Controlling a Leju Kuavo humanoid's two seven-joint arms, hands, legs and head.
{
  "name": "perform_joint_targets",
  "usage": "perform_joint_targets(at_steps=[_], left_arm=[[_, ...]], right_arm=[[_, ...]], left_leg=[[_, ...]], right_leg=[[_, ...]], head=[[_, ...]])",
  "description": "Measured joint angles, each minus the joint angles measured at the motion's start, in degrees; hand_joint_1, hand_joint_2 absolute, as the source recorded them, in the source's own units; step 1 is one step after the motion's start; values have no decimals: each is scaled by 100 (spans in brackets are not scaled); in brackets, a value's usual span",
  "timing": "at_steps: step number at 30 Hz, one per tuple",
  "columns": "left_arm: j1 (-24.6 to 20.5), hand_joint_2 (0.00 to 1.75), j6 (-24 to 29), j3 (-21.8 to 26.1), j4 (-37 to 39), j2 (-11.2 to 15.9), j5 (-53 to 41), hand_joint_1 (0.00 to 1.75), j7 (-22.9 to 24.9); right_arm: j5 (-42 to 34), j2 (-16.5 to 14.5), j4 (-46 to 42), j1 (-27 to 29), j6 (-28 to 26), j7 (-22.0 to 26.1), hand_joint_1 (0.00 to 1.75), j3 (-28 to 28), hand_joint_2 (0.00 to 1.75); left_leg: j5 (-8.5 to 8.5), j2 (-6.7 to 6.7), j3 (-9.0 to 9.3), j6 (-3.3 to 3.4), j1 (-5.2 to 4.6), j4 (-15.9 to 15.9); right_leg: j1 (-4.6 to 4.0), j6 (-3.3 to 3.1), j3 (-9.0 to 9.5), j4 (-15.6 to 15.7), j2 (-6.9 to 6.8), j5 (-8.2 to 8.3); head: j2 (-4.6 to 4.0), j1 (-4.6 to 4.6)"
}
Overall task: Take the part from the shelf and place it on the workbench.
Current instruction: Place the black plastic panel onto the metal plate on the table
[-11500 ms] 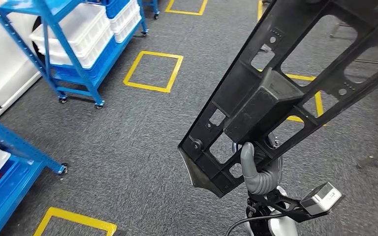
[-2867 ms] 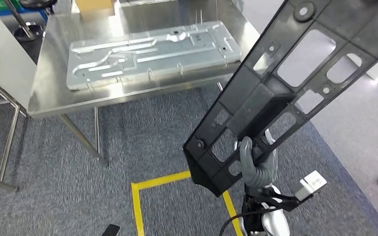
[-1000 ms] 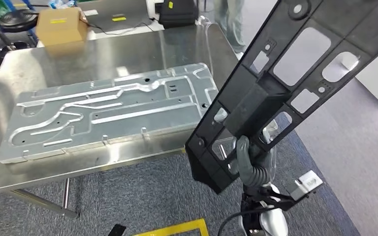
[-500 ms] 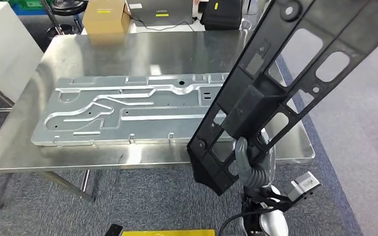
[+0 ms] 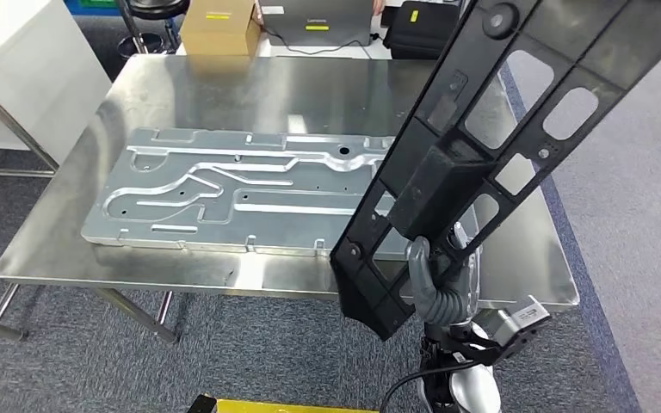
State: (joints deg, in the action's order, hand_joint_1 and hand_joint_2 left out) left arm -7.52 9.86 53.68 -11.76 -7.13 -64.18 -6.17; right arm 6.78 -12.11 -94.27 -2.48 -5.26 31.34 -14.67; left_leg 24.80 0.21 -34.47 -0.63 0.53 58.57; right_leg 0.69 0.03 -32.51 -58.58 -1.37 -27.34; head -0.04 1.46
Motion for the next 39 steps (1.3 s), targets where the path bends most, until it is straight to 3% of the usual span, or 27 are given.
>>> perform_joint_targets(at_steps=[2, 4, 6, 8, 9, 10, 11, 13, 14, 18, 20, 22, 23, 24, 25, 28, 30, 33, 35, 37, 38, 39], left_arm=[[47, 175, 0, 24, 0, 1, 32, 0, -27], [85, 175, 0, 39, 0, 1, 49, 0, -33], [97, 175, -2, 48, 0, -10, 49, 0, -32], [104, 175, -7, 51, 0, -26, 46, 0, -32], [110, 175, -8, 52, 0, -33, 45, 0, -31], [116, 175, -10, 52, 0, -39, 44, 0, -31], [119, 175, -11, 52, 0, -49, 43, 0, -29], [116, 175, -17, 52, 0, -73, 38, 0, -26], [114, 175, -21, 52, 0, -85, 31, 0, -24], [125, 175, -29, 52, 0, -107, -16, 0, -4], [118, 175, -38, 52, 0, -111, -39, 0, 0], [114, 175, -63, 52, 0, -115, -66, 0, 2], [118, 175, -78, 52, 0, -117, -75, 0, 2], [121, 175, -91, 52, 0, -120, -81, 0, 3], [123, 175, -99, 52, 0, -122, -86, 0, 6], [114, 175, -111, 52, 0, -127, -91, 0, 11], [108, 175, -116, 51, 0, -136, -88, 0, 10], [119, 175, -120, 52, 0, -148, -77, 0, 7], [114, 175, -128, 52, 0, -159, -65, 0, 2], [115, 175, -147, 52, 0, -166, -54, 0, -1], [123, 175, -159, 52, 0, -166, -49, 0, 0], [132, 175, -170, 52, 0, -166, -45, 0, 1]], right_arm=[[446, 37, 32, -21, -387, -108, 175, 73, 175], [950, 92, 66, -65, -777, -219, 175, 185, 175], [1709, 147, 107, -112, -1309, -357, 175, 303, 175], [2530, 185, 154, -129, -1882, -437, 175, 396, 175], [2803, 197, 169, -134, -2078, -443, 175, 431, 175], [2981, 206, 178, -144, -2210, -442, 175, 458, 175], [3084, 210, 180, -154, -2295, -435, 175, 476, 175], [3270, 213, 184, -167, -2520, -374, 175, 492, 175], [3423, 213, 186, -167, -2720, -292, 175, 495, 175], [4486, 48, 88, -167, -3423, 466, 175, 684, 175], [4939, -145, -29, -171, -3466, 742, 175, 825, 175], [5383, -319, -204, -164, -3474, 823, 175, 968, 175], [5579, -381, -306, -164, -3474, 833, 175, 1050, 175], [5743, -431, -410, -168, -3474, 832, 175, 1129, 175], [5870, -459, -505, -174, -3474, 827, 175, 1194, 175], [6286, -494, -765, -192, -3475, 740, 175, 1324, 175], [6709, -502, -874, -234, -3478, 554, 175, 1371, 175], [7499, -479, -840, -339, -3477, -44, 175, 1387, 175], [7926, -396, -701, -477, -3476, -705, 175, 1351, 175], [8114, -189, -425, -674, -3476, -1365, 175, 1271, 175], [8130, -35, -227, -792, -3475, -1623, 175, 1225, 175], [8109, 127, -16, -909, -3474, -1797, 175, 1186, 175]], left_leg=[[-5, -14, 23, 67, 5, -48], [-20, -25, 59, 135, 22, -96], [-12, -42, 71, 192, 9, -103], [6, -70, 78, 219, -10, -93], [18, -86, 86, 219, -14, -82], [35, -102, 99, 213, -16, -68], [57, -116, 111, 200, -17, -49], [99, -139, 114, 158, -36, -7], [112, -147, 108, 134, -43, 5], [180, -138, 103, 10, -41, 40], [426, -101, -61, -39, -29, 441], [752, -76, -410, -67, -18, 1176], [830, -71, -555, -76, -14, 1456], [803, -67, -616, -80, -11, 1556], [656, -63, -555, -77, -6, 1410], [128, -44, -48, -24, -10, 339], [98, -40, 92, 32, -35, 30], [77, -52, 125, 133, -26, -51], [43, -54, 154, 202, -12, -107], [38, -56, 153, 235, -31, -110], [40, -57, 151, 242, -40, -106], [42, -59, 150, 245, -48, -100]], right_leg=[[12, 68, 9, -10, 6, -24], [24, 112, -110, -288, 43, -203], [29, 129, -495, -1022, 79, -546], [27, 134, -836, -1588, 90, -680], [26, 128, -852, -1555, 92, -572], [26, 116, -757, -1306, 95, -369], [26, 96, -590, -921, 104, -136], [10, 62, -302, -283, 130, 117], [2, 50, -244, -140, 141, 141], [14, -48, -211, -63, 144, 136], [29, -100, -173, -32, 131, 136], [17, -133, -157, -33, 108, 116], [11, -140, -152, -34, 98, 109], [8, -143, -144, -35, 92, 101], [8, -138, -130, -36, 91, 93], [-4, -93, -80, -44, 97, 58], [-15, -38, -83, -44, 98, 54], [-6, 56, -92, -76, 96, 18], [1, 101, -251, -436, 105, -200], [5, 122, -609, -1142, 112, -518], [6, 127, -774, -1442, 112, -605], [6, 127, -857, -1564, 112, -582]], head=[[0, 2], [-1, 8], [-1, 10], [0, 9], [0, 9], [0, 9], [0, 9], [0, 7], [0, 4], [0, -2], [0, -19], [0, -30], [0, -30], [0, -30], [0, -30], [-1, -30], [-1, -26], [0, -23], [0, -13], [-1, -4], [-1, -5], [-1, -4]])
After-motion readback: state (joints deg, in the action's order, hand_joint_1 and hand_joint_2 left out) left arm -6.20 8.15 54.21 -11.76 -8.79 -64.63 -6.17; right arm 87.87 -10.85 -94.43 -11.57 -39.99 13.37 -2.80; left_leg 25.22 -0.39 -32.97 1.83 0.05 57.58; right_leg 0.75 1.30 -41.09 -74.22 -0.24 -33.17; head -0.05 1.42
